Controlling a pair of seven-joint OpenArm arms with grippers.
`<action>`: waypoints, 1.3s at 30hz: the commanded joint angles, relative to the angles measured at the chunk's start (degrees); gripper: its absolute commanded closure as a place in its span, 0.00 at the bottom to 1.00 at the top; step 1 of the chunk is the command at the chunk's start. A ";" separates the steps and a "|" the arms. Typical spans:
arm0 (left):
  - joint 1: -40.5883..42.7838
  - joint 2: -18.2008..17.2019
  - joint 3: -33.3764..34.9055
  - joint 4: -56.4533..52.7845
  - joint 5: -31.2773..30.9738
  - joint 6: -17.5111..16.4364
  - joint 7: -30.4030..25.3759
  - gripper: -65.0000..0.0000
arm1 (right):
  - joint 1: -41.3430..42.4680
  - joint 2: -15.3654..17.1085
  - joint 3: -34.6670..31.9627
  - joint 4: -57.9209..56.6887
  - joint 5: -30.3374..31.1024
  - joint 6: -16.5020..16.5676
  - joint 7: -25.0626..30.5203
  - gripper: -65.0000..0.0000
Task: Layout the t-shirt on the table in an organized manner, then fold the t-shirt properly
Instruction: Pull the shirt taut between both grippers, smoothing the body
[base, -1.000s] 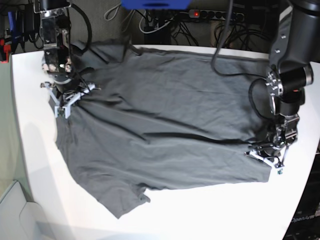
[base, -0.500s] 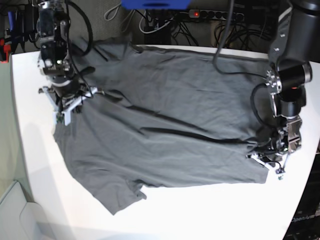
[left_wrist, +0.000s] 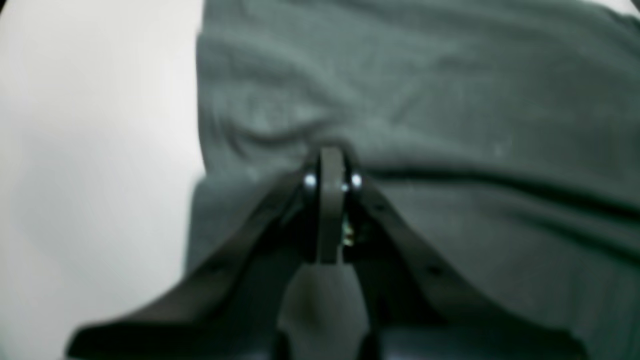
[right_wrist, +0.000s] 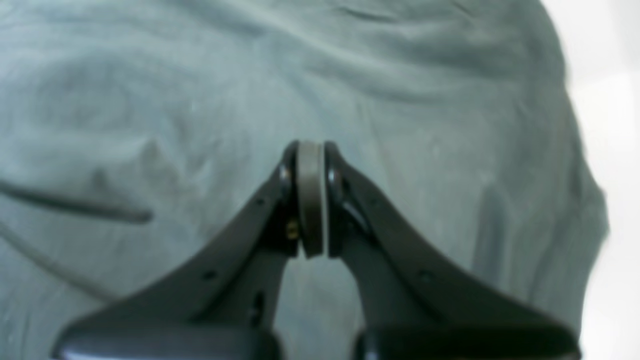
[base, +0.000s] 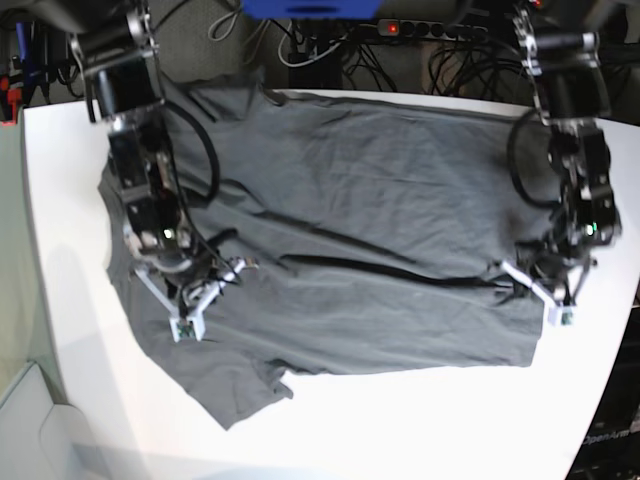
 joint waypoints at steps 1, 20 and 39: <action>0.91 -0.15 -0.08 3.72 -0.81 -0.15 -0.06 0.99 | 3.43 0.11 0.23 -1.75 -0.56 0.61 1.35 1.00; 11.81 1.61 0.00 1.17 -0.63 -0.06 0.91 0.99 | 9.06 -2.44 0.67 -22.76 -0.83 4.12 7.07 1.00; 24.73 0.38 -12.13 6.09 -0.55 -0.59 1.18 0.99 | 5.45 -2.35 0.67 -20.13 -0.74 4.12 7.07 1.00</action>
